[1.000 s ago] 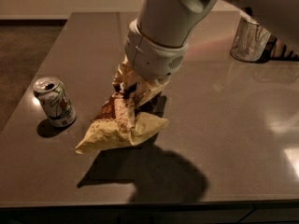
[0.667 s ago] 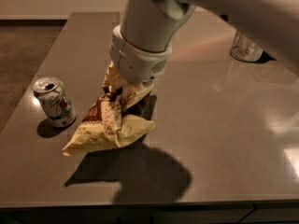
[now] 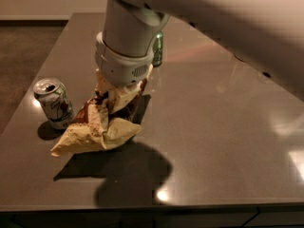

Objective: Move brown chip bag near 7up can

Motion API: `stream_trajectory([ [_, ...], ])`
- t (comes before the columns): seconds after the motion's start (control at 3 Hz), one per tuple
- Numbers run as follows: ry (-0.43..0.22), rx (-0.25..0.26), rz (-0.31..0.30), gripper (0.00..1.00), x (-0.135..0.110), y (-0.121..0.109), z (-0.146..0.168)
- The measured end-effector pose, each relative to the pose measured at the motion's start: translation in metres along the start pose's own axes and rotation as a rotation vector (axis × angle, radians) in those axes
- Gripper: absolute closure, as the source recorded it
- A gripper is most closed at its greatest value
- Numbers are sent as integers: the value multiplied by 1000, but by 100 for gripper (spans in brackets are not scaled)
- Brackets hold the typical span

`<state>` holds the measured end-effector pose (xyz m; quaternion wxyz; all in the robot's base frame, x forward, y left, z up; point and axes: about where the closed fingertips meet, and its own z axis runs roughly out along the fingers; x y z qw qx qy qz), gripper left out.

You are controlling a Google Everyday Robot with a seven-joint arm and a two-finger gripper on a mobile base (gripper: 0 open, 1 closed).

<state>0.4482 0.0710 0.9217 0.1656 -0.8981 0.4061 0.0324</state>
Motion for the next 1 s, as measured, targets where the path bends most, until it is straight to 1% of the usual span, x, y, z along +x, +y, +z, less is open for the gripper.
stream_trajectory([
  [0.33,-17,9,17,28,-5,-12,0],
  [0.67,-34,31,48,5,-6,-22,-1],
  [1.0,-32,35,47,0,-7,-22,-3],
])
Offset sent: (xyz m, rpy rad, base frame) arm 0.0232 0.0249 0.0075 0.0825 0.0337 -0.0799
